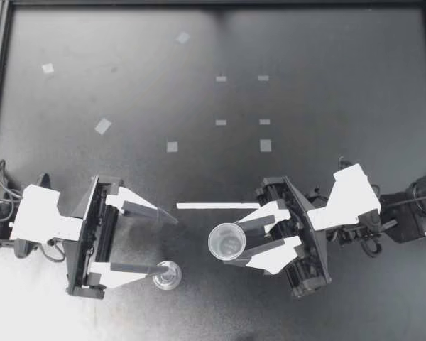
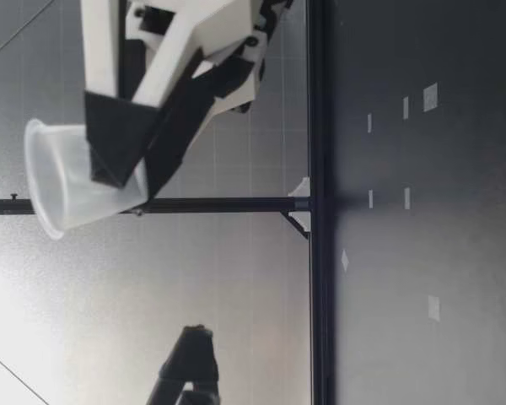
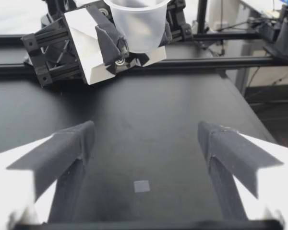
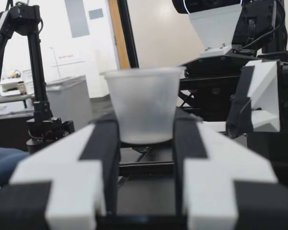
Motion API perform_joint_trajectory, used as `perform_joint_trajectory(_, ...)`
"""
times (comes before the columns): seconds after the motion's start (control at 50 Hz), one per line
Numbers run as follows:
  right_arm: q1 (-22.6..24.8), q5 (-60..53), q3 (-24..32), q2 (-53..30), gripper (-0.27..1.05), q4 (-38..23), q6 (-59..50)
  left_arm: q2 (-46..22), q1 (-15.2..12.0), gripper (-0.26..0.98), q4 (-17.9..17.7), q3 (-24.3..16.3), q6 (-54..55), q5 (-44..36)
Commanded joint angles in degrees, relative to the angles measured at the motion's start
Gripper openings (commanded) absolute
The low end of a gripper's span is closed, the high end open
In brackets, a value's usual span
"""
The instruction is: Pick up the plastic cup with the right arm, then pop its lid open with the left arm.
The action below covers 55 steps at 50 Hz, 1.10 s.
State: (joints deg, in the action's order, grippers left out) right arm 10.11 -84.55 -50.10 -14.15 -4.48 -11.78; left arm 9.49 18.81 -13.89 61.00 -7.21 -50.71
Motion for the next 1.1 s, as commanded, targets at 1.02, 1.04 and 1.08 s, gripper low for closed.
perform_joint_trajectory(1.02, 0.3, 0.7, 1.0, 1.1, 0.24, 0.1, 0.0, 0.4, 0.2, 0.77, 0.1, -1.1, 0.4, 0.8)
perform_joint_trajectory(1.04, 0.3, 0.6, 1.0, 1.1, 0.24, 0.0, 0.0, 0.4, 0.2, 0.77, 0.1, -1.1, 0.4, 0.8)
perform_joint_trajectory(1.08, 0.2, 0.6, 1.0, 1.1, 0.24, 0.0, 0.0, 0.4, 0.2, 0.77, 0.0, -1.1, 0.4, 0.8)
